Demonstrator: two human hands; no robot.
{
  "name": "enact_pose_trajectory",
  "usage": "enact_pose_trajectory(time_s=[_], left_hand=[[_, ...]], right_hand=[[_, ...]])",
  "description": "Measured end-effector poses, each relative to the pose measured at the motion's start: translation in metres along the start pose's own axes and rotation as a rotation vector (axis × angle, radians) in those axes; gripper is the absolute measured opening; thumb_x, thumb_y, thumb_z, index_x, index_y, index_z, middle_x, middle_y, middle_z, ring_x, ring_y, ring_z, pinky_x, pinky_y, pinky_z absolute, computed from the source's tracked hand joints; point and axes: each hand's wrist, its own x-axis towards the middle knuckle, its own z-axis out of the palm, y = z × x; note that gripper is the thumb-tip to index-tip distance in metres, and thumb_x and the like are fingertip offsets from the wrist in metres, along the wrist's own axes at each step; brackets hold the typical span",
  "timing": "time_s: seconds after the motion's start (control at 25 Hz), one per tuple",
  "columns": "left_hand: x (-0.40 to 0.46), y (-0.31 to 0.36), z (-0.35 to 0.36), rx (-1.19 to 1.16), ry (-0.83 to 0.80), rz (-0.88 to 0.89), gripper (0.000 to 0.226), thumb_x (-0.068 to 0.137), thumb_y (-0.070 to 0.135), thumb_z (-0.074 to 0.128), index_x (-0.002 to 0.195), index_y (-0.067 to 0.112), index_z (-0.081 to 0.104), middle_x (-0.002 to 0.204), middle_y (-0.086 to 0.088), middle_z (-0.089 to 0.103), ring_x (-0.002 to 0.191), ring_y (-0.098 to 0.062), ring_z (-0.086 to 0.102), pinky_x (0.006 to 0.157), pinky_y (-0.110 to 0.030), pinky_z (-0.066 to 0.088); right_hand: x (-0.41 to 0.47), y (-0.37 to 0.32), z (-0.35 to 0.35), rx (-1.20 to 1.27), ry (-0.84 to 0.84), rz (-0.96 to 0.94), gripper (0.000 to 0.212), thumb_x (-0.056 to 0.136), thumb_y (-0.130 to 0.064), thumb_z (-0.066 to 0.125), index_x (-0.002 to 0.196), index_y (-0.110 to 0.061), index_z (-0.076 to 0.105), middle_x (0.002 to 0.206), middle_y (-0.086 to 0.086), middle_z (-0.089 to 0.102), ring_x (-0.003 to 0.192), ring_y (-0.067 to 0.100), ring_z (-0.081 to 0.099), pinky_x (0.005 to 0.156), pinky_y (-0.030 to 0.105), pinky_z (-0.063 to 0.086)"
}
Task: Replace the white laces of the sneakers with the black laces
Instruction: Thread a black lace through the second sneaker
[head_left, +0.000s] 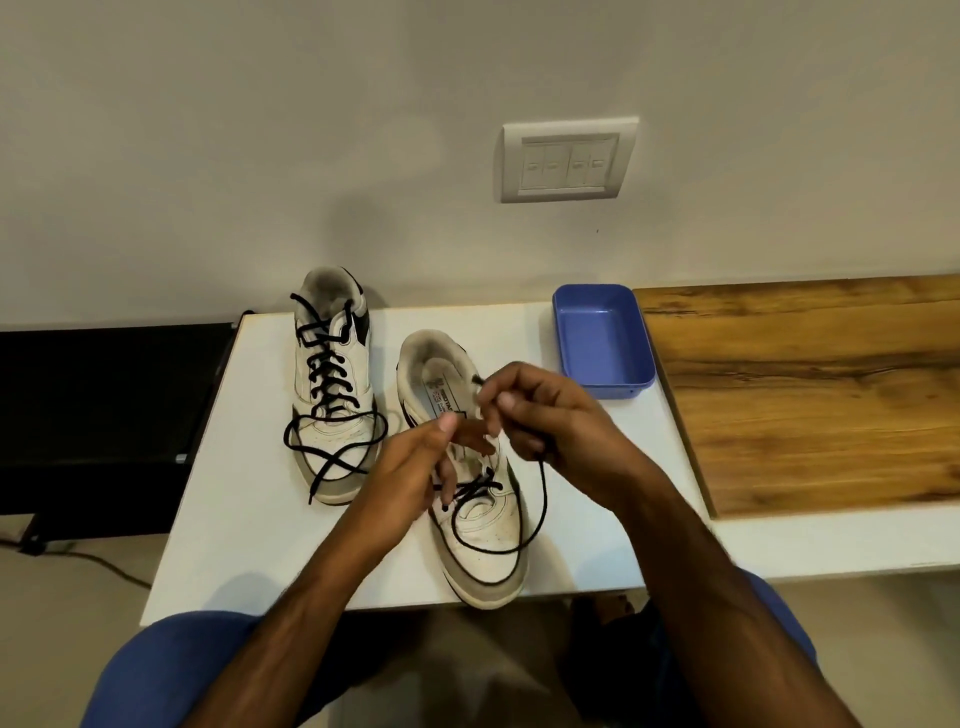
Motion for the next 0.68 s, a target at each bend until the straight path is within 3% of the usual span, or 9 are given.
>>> enact_pose_trajectory(time_s=[0.08, 0.12, 0.24, 0.4, 0.52, 0.64, 0.68], left_hand=[[-0.002, 0.003, 0.004, -0.118, 0.002, -0.093, 0.047, 0.098, 0.058, 0.045, 0.068, 0.028, 0.067, 0.059, -0.004, 0.057, 0.052, -0.018, 0.049, 0.043, -0.025, 0.030], [-0.003, 0.003, 0.004, -0.185, 0.005, -0.100, 0.041, 0.096, 0.052, 0.048, 0.071, 0.026, 0.067, 0.058, -0.004, 0.054, 0.051, -0.017, 0.048, 0.042, -0.025, 0.030], [-0.002, 0.003, -0.005, -0.363, 0.085, -0.044, 0.030, 0.093, 0.033, 0.056, 0.104, 0.010, 0.072, 0.069, -0.008, 0.060, 0.050, -0.011, 0.042, 0.040, -0.021, 0.029], [0.000, 0.004, -0.010, -0.434, 0.169, 0.061, 0.022, 0.095, 0.023, 0.052, 0.094, 0.004, 0.063, 0.086, -0.009, 0.069, 0.049, -0.009, 0.040, 0.042, -0.021, 0.035], [-0.001, 0.006, -0.008, -0.502, 0.199, 0.122, 0.022, 0.098, 0.023, 0.049, 0.093, 0.007, 0.063, 0.082, -0.010, 0.067, 0.052, -0.012, 0.046, 0.048, -0.025, 0.043], [0.000, 0.002, -0.013, -0.462, 0.257, 0.146, 0.023, 0.099, 0.022, 0.048, 0.096, 0.007, 0.065, 0.077, -0.011, 0.066, 0.052, -0.014, 0.048, 0.050, -0.026, 0.046], [0.001, 0.001, -0.014, -0.409, 0.265, 0.144, 0.023, 0.101, 0.021, 0.048, 0.096, 0.006, 0.065, 0.077, -0.012, 0.066, 0.052, -0.015, 0.049, 0.050, -0.026, 0.047]], right_hand=[[0.002, 0.002, 0.016, -0.091, -0.173, 0.014, 0.011, 0.103, 0.002, 0.045, 0.103, -0.005, 0.054, 0.083, 0.016, 0.062, 0.050, 0.009, 0.035, 0.049, 0.020, 0.025], [0.002, 0.005, 0.020, -0.124, -0.202, 0.022, 0.009, 0.102, 0.005, 0.045, 0.102, -0.004, 0.049, 0.082, 0.018, 0.063, 0.049, 0.007, 0.039, 0.048, 0.018, 0.029], [-0.001, 0.008, 0.019, -0.227, -0.209, 0.069, 0.010, 0.101, 0.006, 0.047, 0.102, -0.003, 0.045, 0.083, 0.021, 0.067, 0.051, 0.004, 0.047, 0.049, 0.015, 0.034], [-0.002, 0.007, 0.011, -0.289, -0.228, 0.155, 0.008, 0.101, 0.004, 0.050, 0.105, -0.001, 0.047, 0.091, 0.027, 0.071, 0.052, 0.004, 0.049, 0.051, 0.016, 0.034], [-0.003, 0.010, -0.002, -0.367, -0.264, 0.267, 0.013, 0.097, 0.005, 0.053, 0.107, -0.003, 0.051, 0.093, 0.020, 0.075, 0.062, 0.010, 0.054, 0.058, 0.023, 0.039], [-0.006, 0.013, -0.013, -0.543, -0.194, 0.358, 0.017, 0.091, 0.001, 0.053, 0.101, -0.012, 0.059, 0.086, 0.009, 0.078, 0.084, 0.028, 0.065, 0.074, 0.034, 0.046], [-0.006, 0.013, -0.014, -0.590, -0.144, 0.345, 0.017, 0.092, -0.002, 0.055, 0.099, -0.015, 0.062, 0.087, 0.003, 0.078, 0.089, 0.023, 0.068, 0.078, 0.033, 0.048]])
